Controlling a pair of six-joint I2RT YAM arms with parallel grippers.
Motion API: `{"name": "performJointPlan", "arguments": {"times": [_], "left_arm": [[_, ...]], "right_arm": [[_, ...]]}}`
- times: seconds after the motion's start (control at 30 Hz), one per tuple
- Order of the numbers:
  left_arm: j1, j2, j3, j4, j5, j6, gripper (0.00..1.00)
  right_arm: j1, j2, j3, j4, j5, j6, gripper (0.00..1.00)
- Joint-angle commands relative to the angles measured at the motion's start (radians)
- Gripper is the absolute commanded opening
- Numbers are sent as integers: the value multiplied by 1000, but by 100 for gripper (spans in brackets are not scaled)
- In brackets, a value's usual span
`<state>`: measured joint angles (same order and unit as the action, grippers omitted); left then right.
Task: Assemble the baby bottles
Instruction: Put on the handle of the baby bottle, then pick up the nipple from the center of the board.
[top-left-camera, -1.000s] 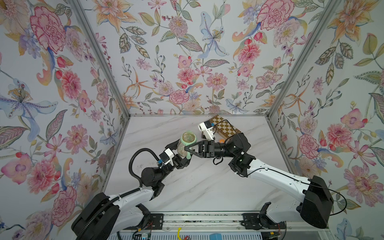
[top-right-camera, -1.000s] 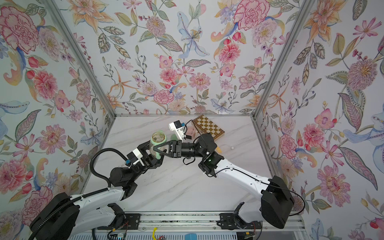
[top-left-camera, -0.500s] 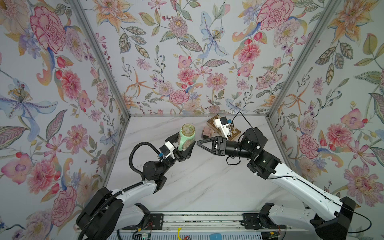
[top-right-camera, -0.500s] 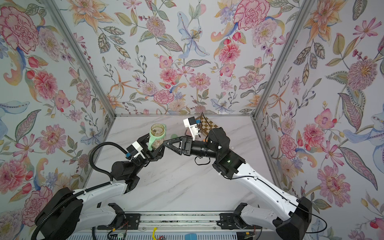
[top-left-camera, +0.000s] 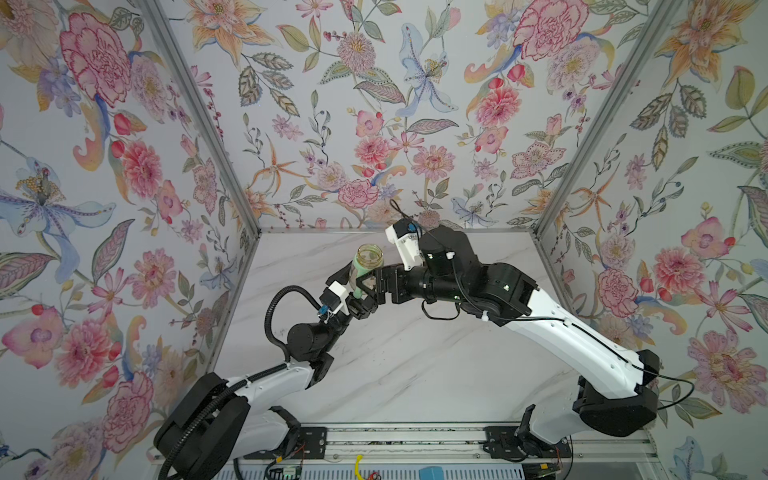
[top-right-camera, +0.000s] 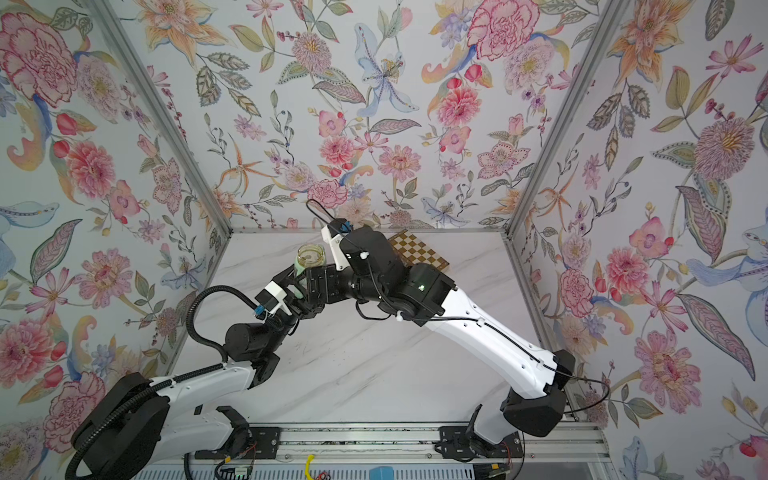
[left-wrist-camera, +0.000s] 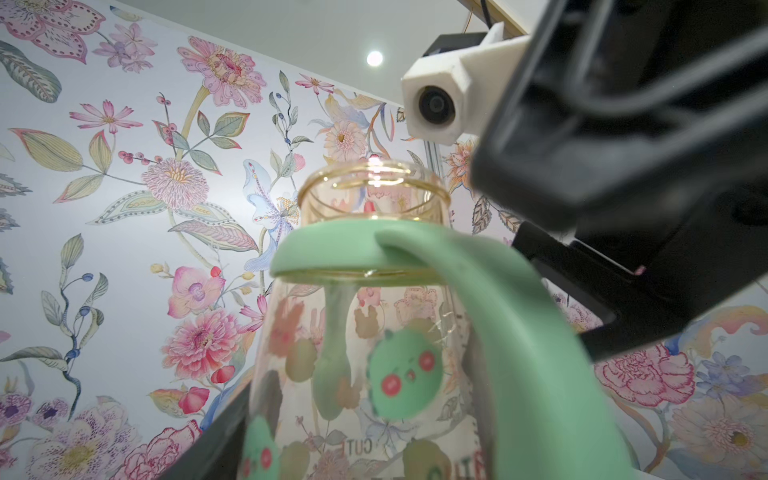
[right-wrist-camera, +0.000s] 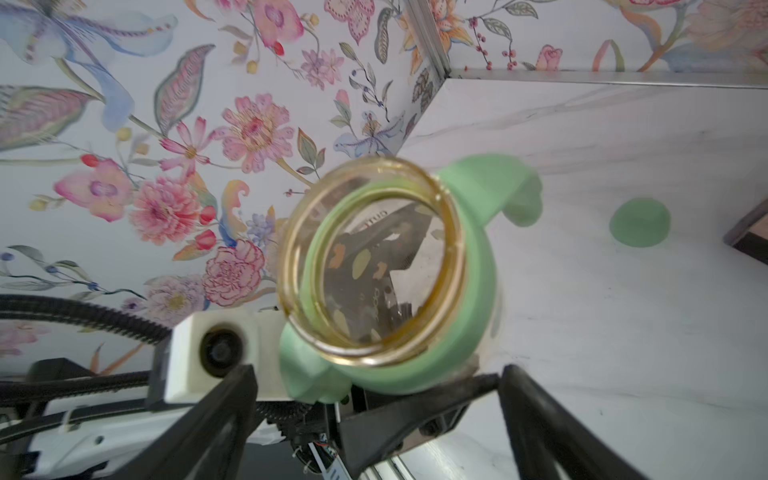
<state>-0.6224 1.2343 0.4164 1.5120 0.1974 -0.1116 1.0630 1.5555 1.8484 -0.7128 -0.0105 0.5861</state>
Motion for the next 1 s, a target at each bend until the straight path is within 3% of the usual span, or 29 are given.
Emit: {"name": "performJointPlan", "arguments": {"times": [0.0, 0.3, 0.5, 0.63, 0.7, 0.97], "left_arm": [[4, -13, -9, 248, -14, 25, 4], [6, -27, -43, 281, 22, -5, 4], [5, -27, -54, 284, 11, -13, 4], [6, -20, -50, 284, 13, -8, 4], [6, -6, -43, 284, 34, -9, 3], [16, -29, -56, 284, 82, -27, 3]], "right_arm": [[17, 29, 48, -103, 164, -47, 93], [-3, 5, 55, -96, 153, -87, 95], [-15, -62, 18, -75, -30, -136, 99], [-19, -119, -15, -76, -27, -136, 99], [-52, -138, -10, -75, 11, -114, 99], [-223, -128, 29, -90, -78, -118, 99]]}}
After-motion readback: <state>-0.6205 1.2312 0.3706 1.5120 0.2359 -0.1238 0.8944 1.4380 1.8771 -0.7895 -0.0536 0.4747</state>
